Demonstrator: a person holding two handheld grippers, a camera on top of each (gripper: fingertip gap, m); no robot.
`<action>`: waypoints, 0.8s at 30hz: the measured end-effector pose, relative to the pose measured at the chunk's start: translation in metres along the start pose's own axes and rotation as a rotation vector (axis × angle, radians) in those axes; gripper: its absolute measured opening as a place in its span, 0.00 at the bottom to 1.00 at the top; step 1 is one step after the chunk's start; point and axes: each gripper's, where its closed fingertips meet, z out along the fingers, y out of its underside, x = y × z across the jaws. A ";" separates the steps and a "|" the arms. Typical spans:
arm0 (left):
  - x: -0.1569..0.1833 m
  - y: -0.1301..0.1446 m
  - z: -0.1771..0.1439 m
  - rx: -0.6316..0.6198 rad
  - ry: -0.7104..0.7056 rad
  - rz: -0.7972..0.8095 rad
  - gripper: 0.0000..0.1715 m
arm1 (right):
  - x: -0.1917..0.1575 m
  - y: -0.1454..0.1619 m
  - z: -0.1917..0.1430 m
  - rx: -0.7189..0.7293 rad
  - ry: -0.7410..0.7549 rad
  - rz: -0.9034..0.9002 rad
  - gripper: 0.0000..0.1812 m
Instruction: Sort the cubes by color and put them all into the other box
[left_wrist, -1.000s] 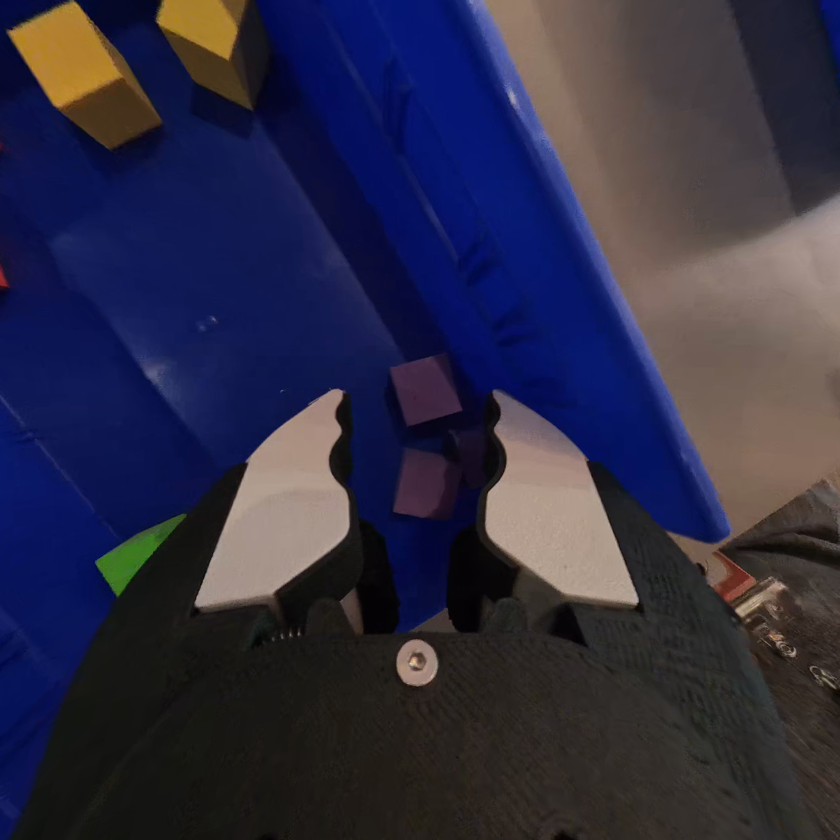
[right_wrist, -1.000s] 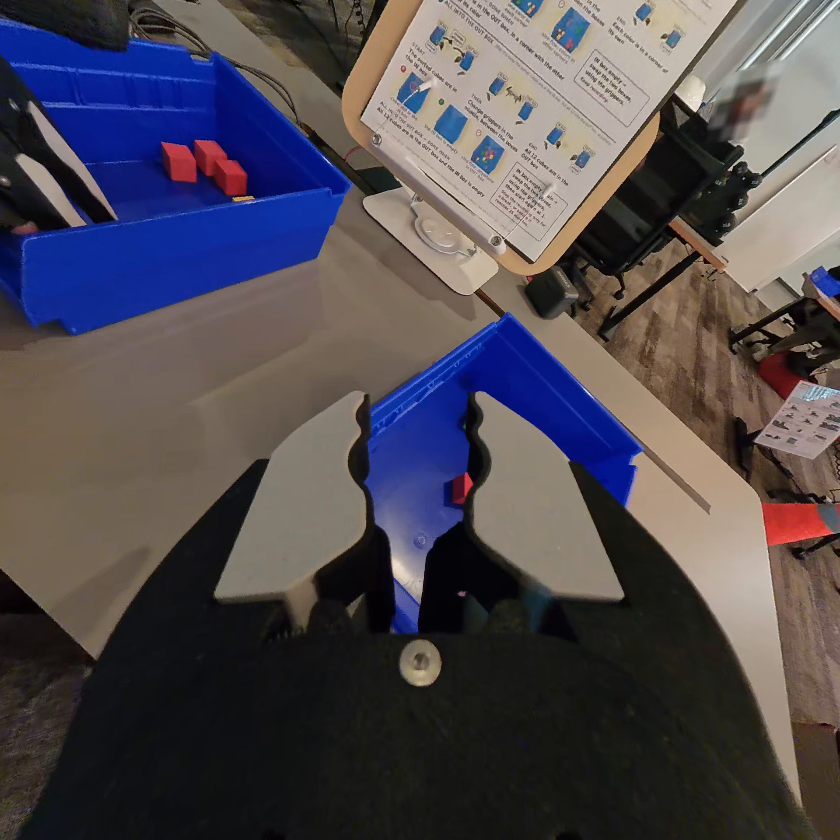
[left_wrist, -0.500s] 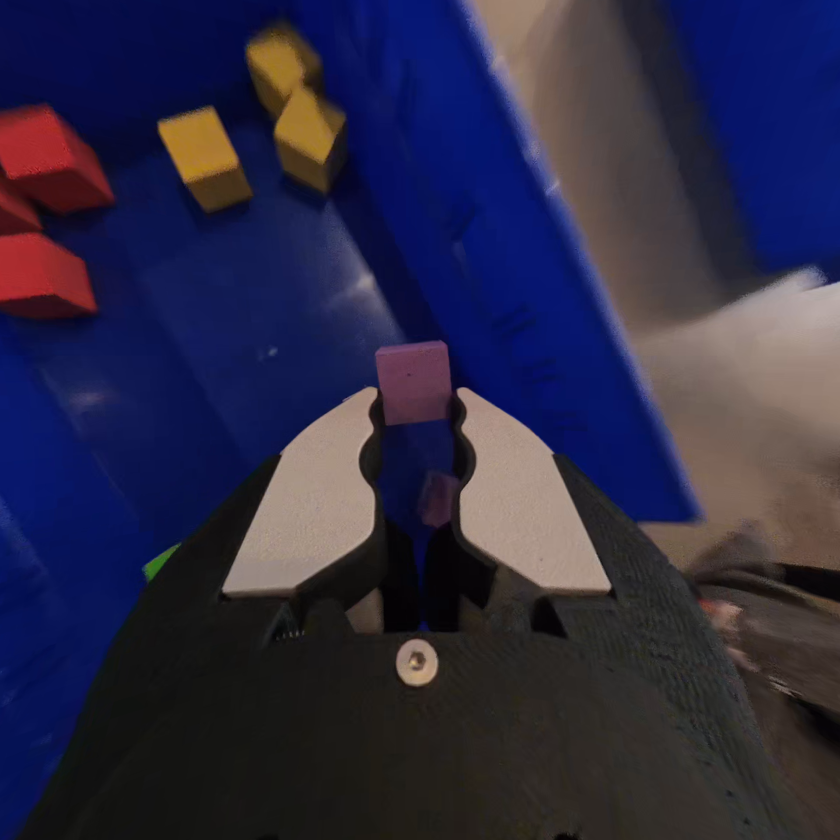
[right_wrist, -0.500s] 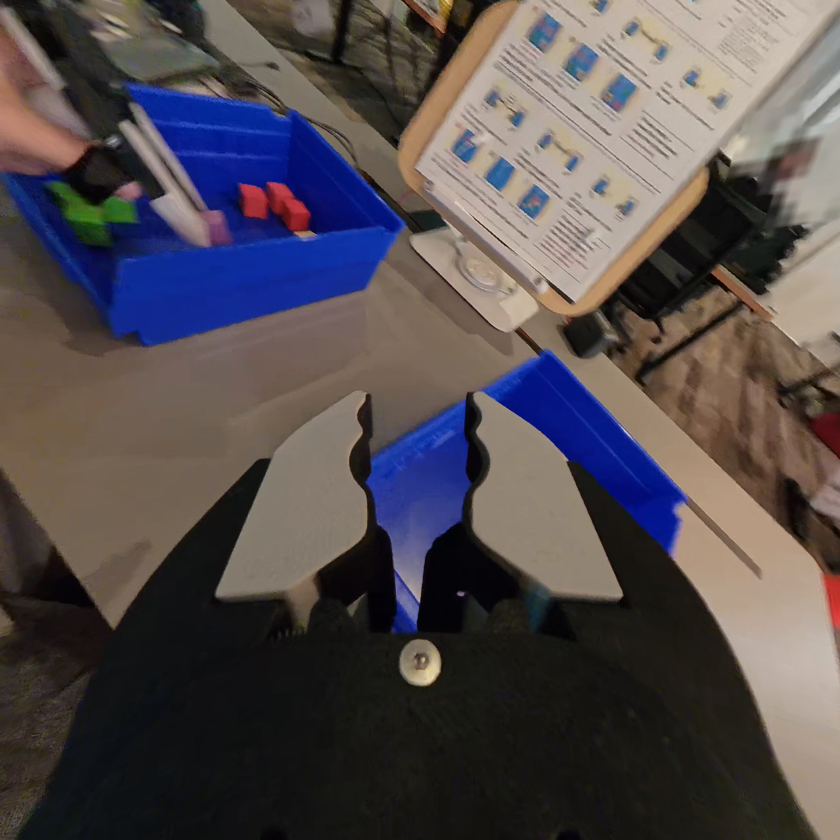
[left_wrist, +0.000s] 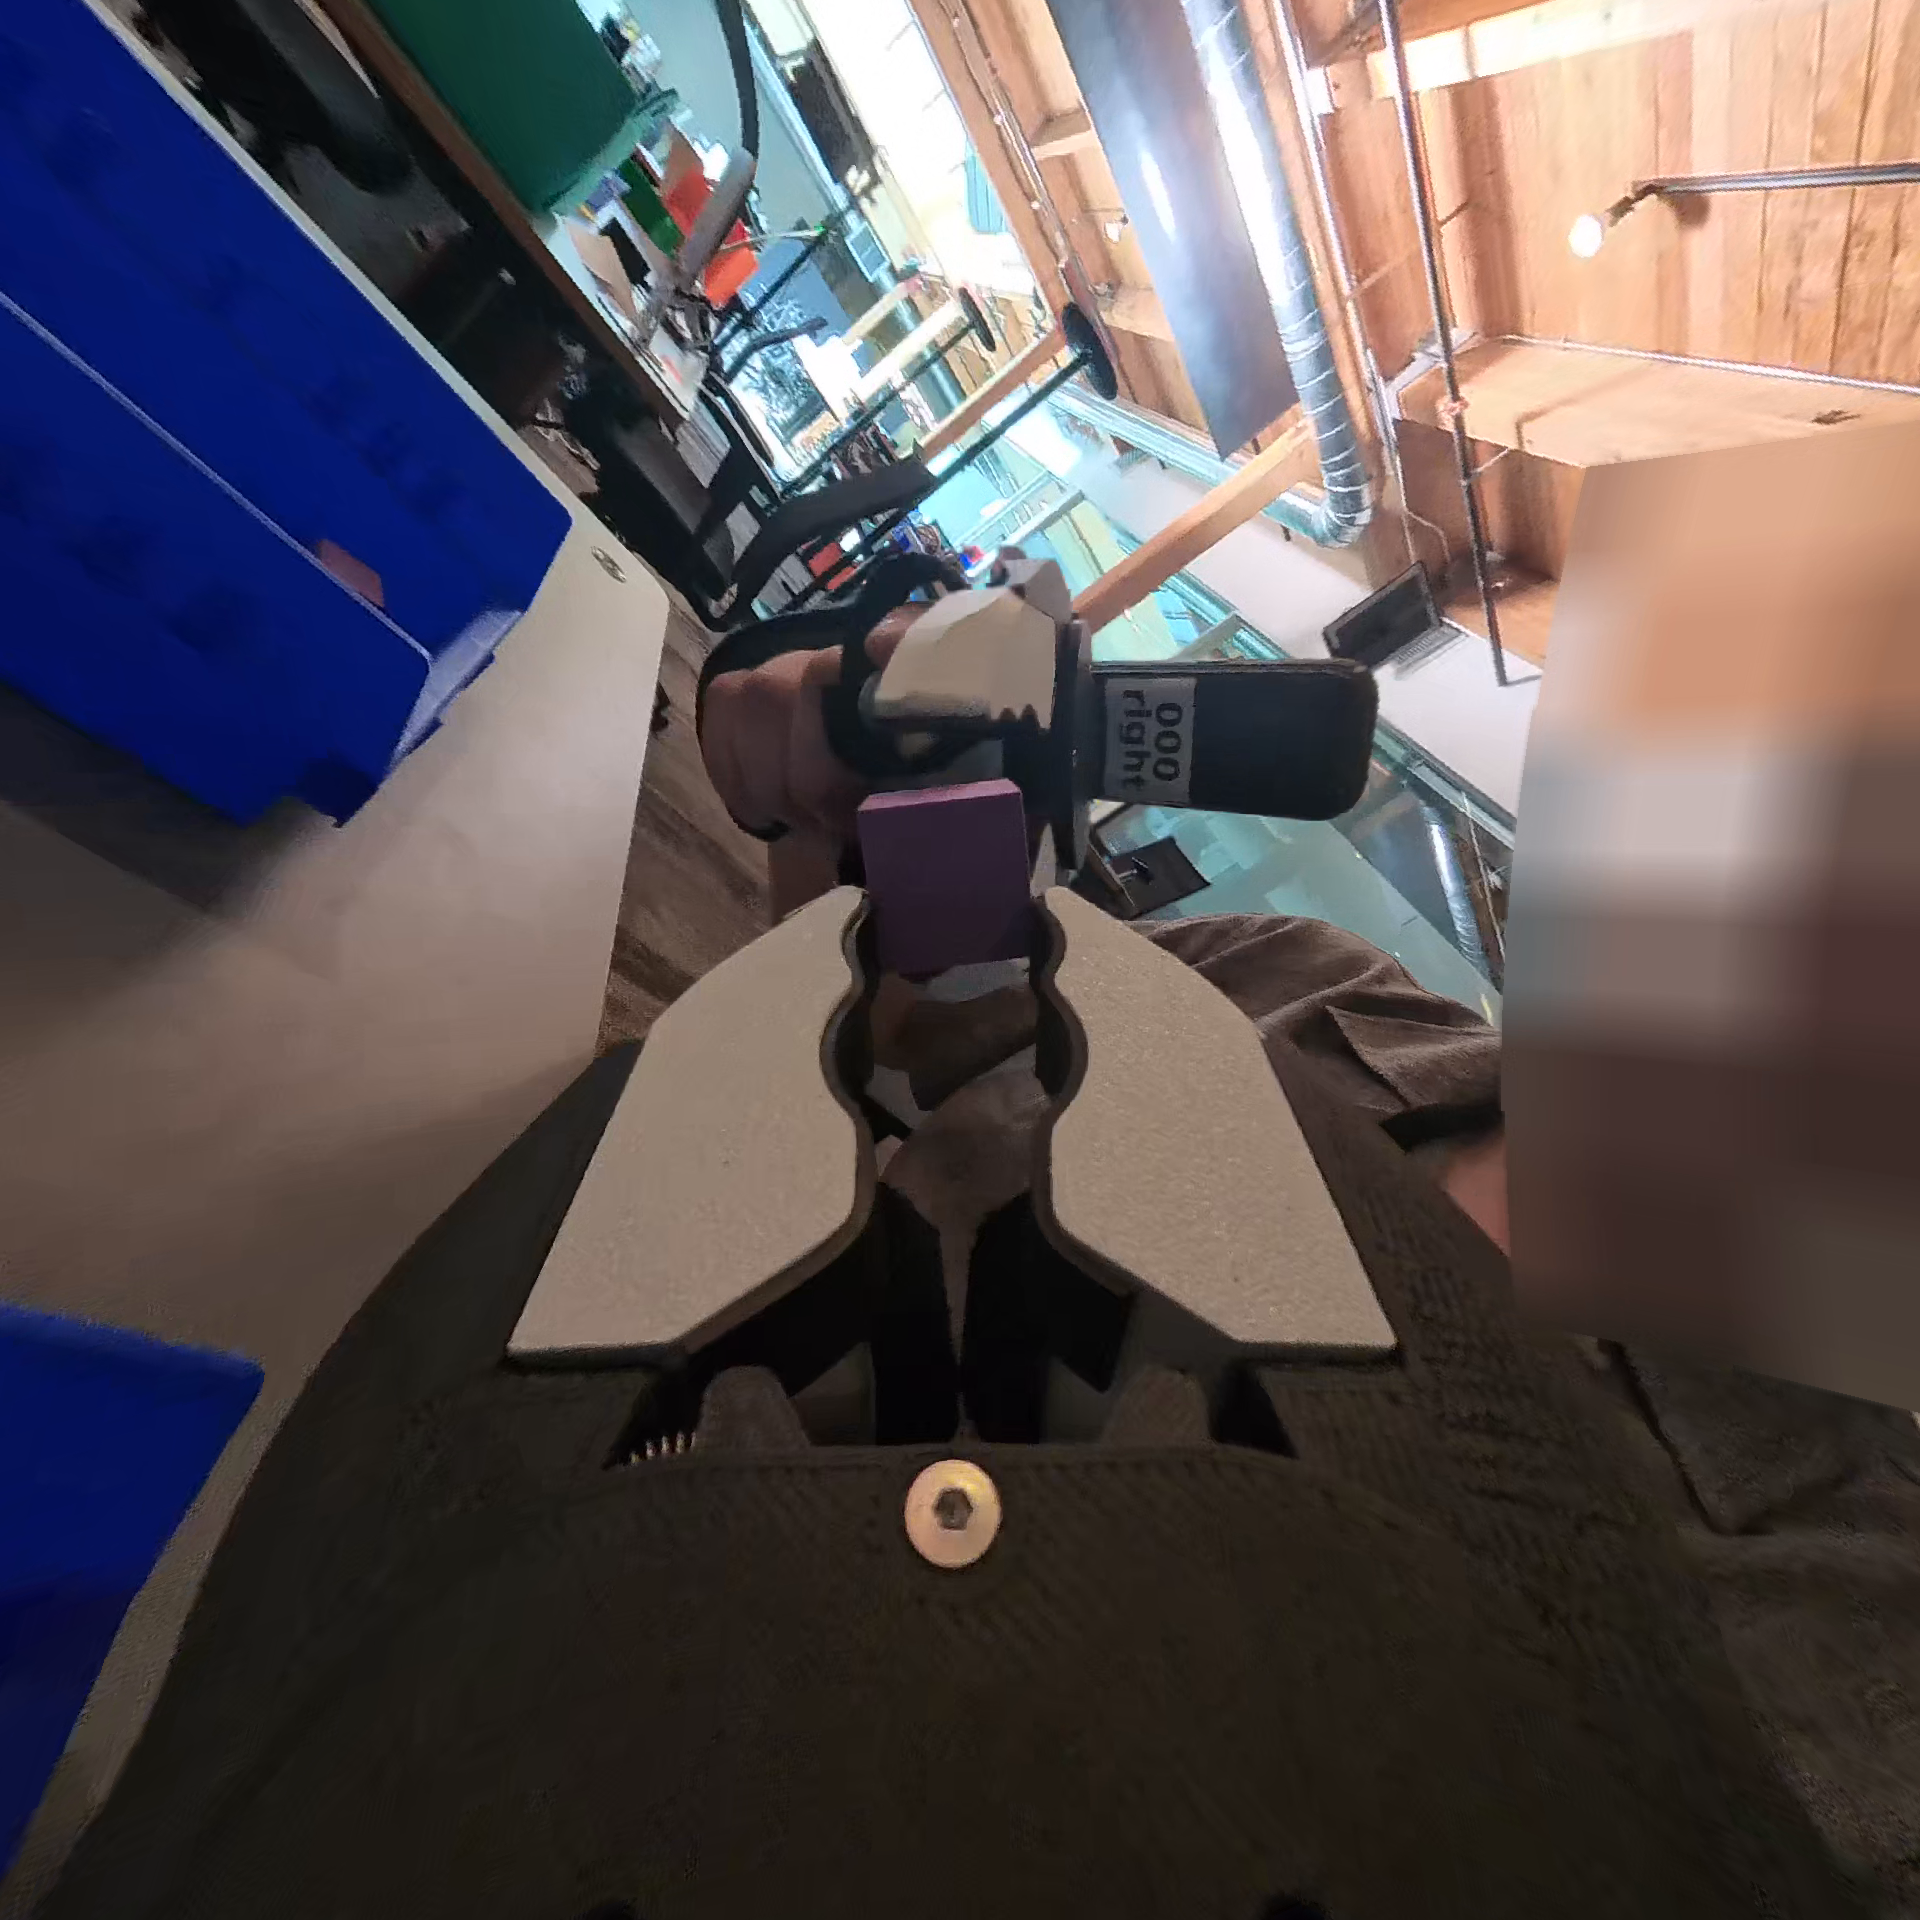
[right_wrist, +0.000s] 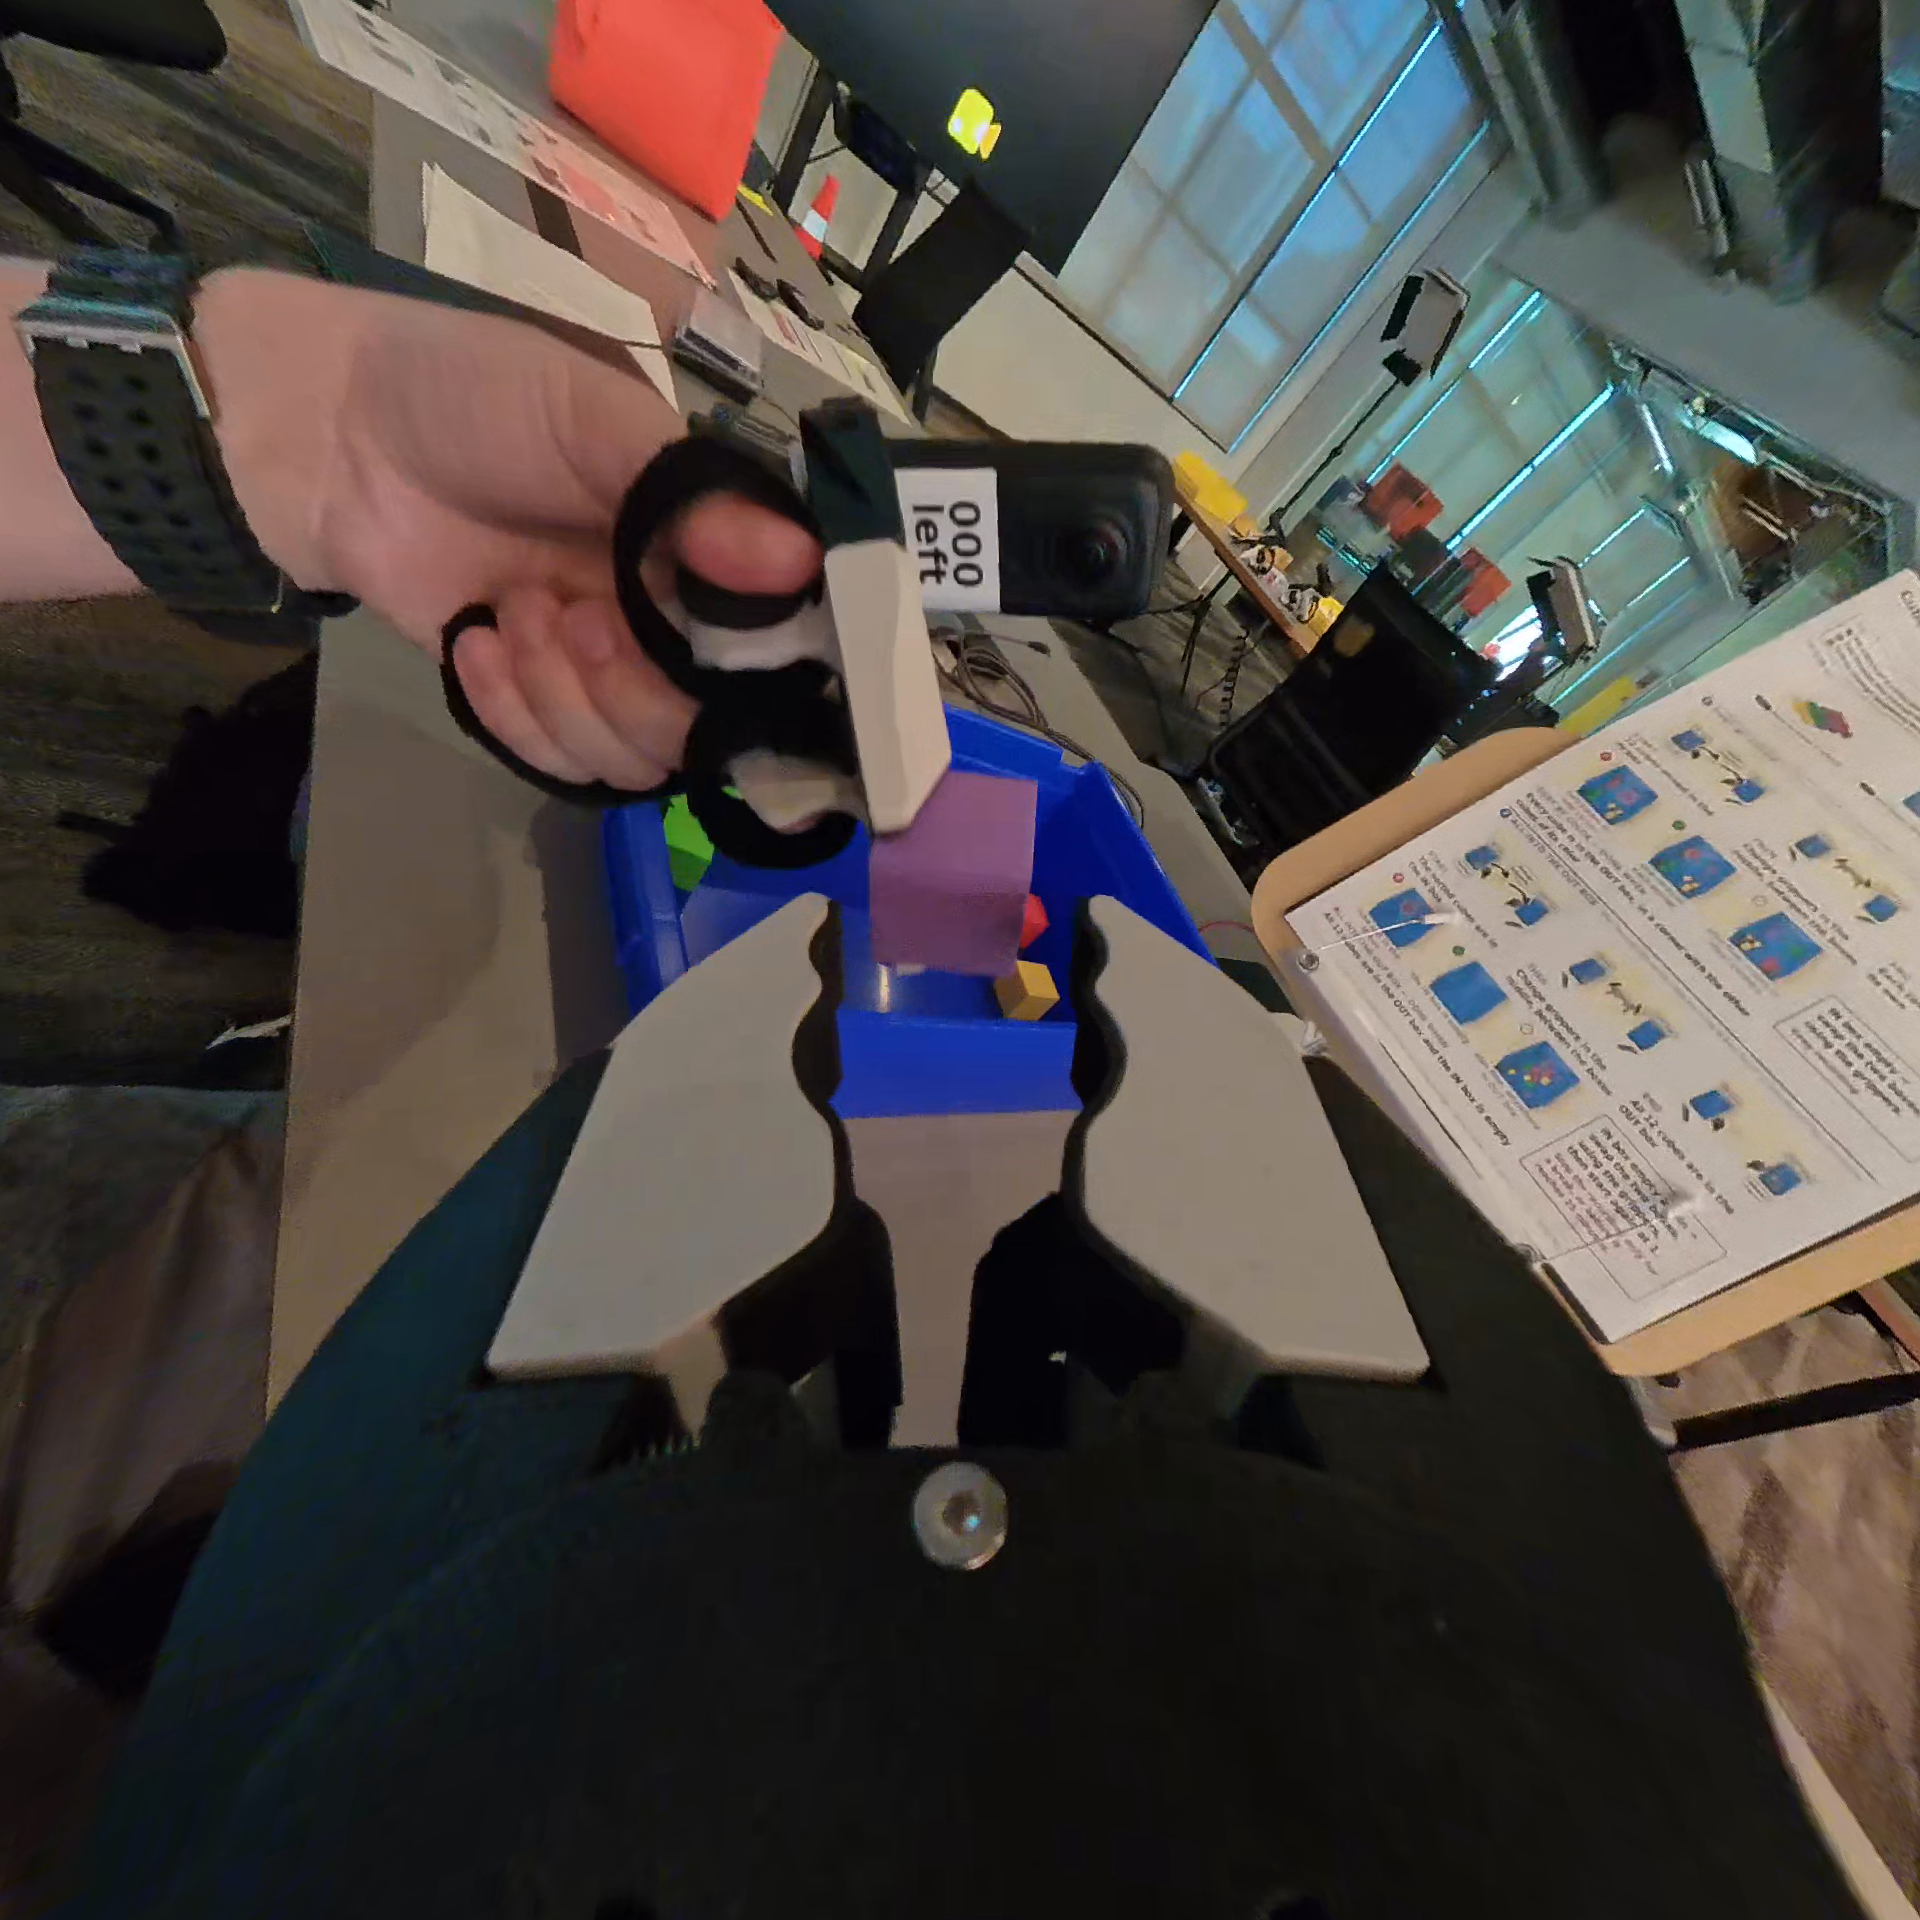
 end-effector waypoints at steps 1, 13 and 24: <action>-0.002 0.000 0.002 0.001 -0.001 -0.001 0.16 | -0.001 -0.001 0.001 0.002 -0.003 0.003 0.20; -0.008 -0.020 -0.029 0.165 -0.081 0.071 0.25 | 0.062 0.091 -0.073 -0.485 -0.105 0.182 0.15; 0.001 -0.036 -0.105 0.265 -0.373 0.203 0.21 | 0.054 0.284 -0.139 -1.348 -0.505 0.508 0.16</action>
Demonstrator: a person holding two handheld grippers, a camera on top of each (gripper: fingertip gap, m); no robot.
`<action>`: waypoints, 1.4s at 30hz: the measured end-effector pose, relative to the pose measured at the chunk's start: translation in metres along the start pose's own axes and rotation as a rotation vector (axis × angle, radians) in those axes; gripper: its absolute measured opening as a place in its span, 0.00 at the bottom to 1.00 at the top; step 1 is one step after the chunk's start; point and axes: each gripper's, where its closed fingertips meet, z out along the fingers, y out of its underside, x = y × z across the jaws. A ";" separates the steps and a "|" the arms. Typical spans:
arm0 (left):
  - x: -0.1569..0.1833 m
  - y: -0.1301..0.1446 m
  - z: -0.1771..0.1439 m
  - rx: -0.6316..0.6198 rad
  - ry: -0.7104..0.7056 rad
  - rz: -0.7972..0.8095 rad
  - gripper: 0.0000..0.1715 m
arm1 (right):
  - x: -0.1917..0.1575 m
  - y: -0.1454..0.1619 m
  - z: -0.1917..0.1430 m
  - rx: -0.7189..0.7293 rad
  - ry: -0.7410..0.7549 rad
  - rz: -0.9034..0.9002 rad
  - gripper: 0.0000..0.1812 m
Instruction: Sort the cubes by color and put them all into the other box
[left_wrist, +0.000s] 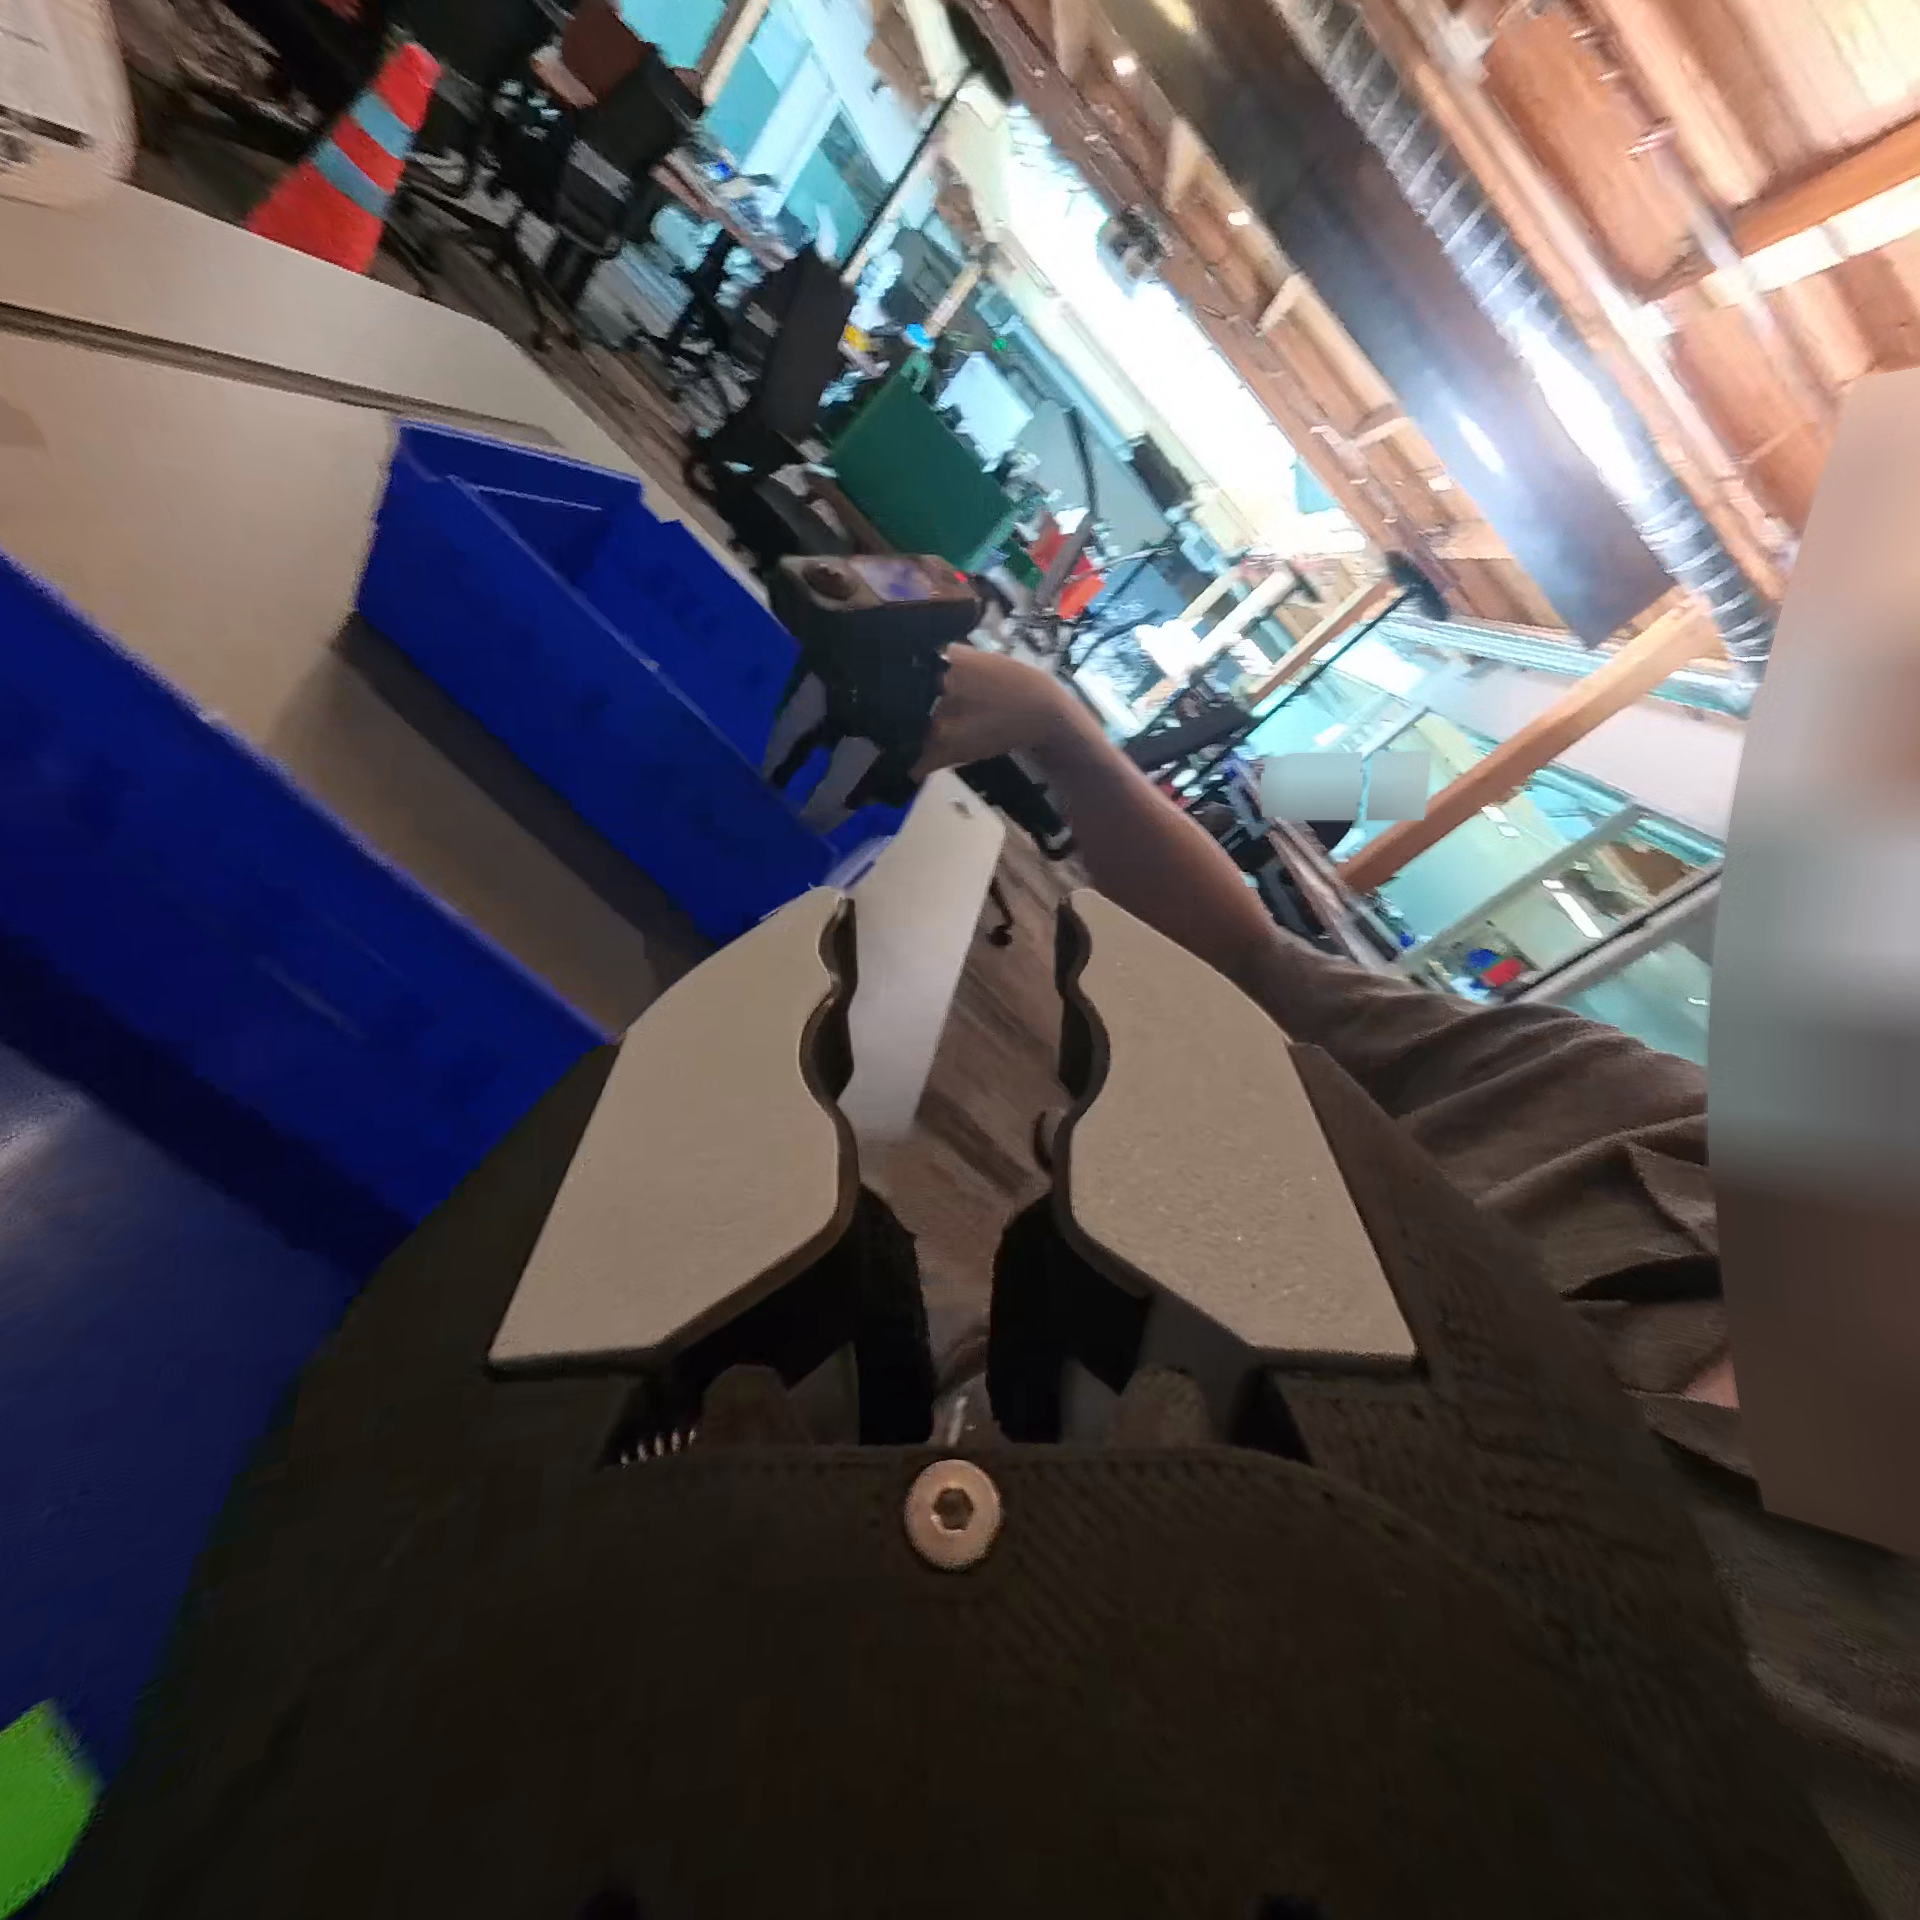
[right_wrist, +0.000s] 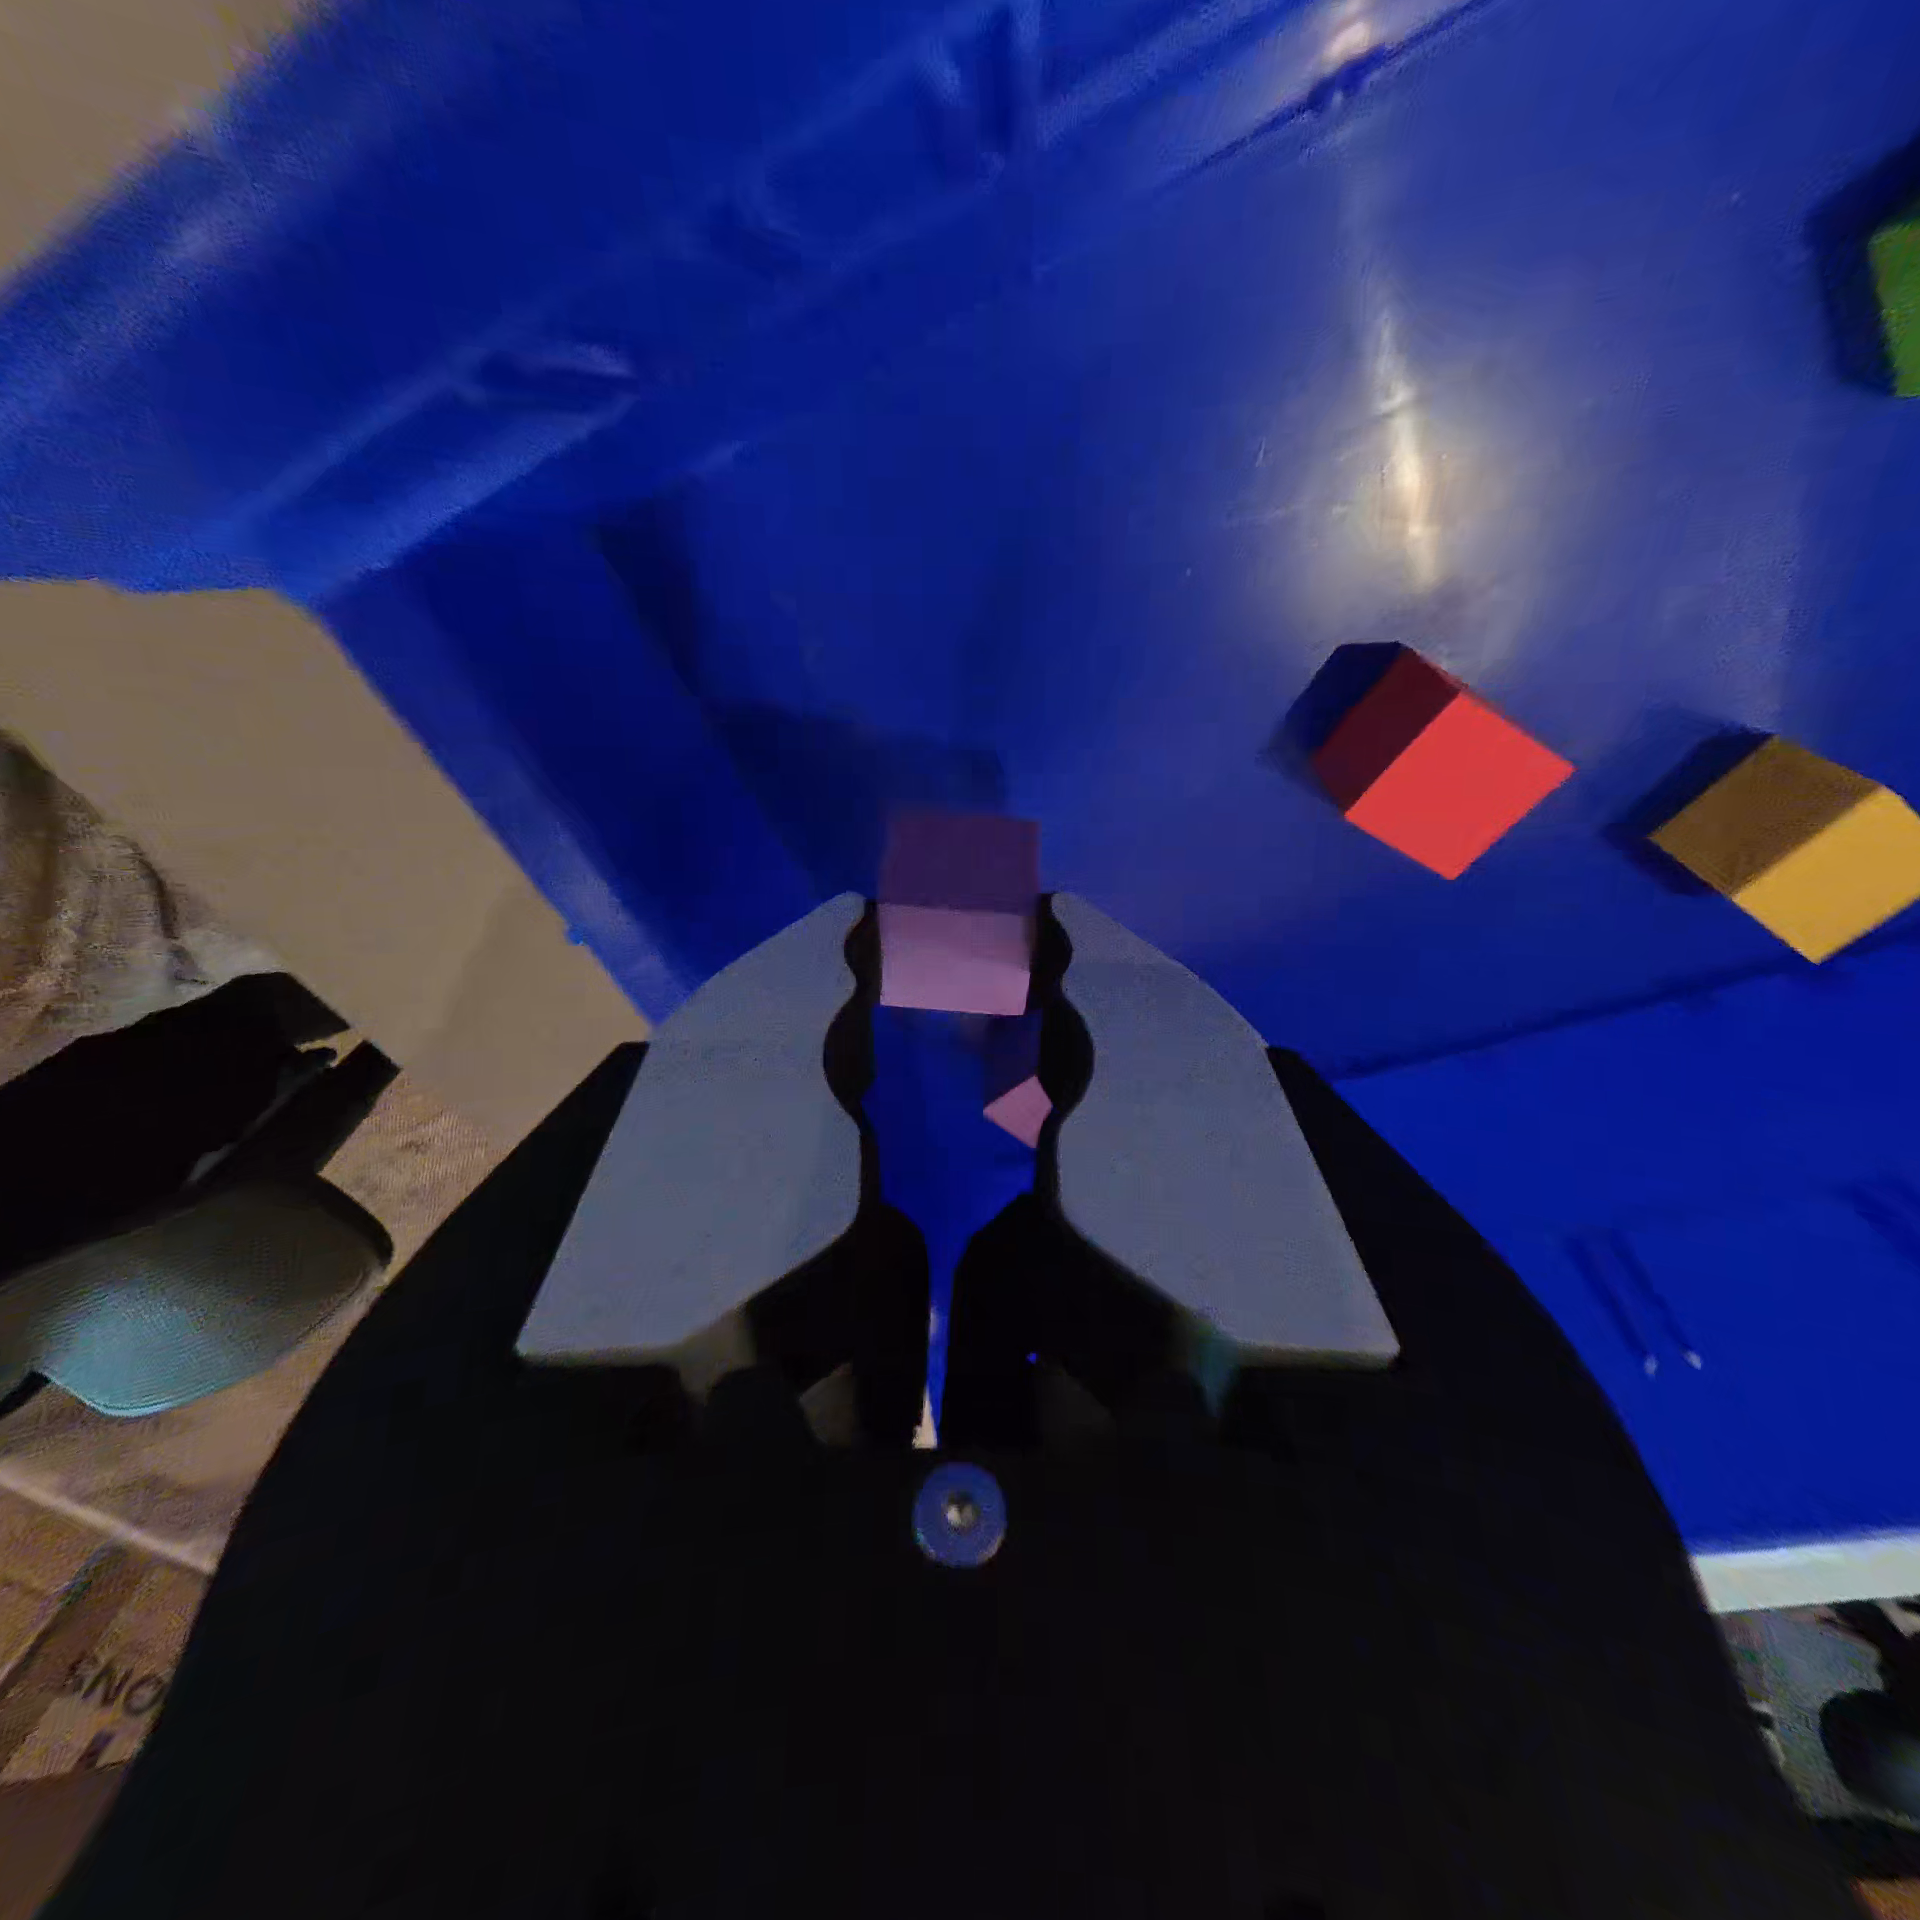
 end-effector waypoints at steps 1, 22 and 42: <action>-0.007 0.001 -0.005 -0.006 -0.049 0.005 0.21 | 0.001 0.000 0.006 -0.015 -0.015 0.005 0.16; -0.056 0.023 -0.015 -0.120 -0.296 0.006 0.24 | 0.048 -0.051 0.014 -0.009 -0.001 0.101 0.31; -0.164 0.100 -0.046 -0.848 -0.932 0.155 0.27 | -0.048 -0.044 -0.089 0.573 0.336 -0.028 0.27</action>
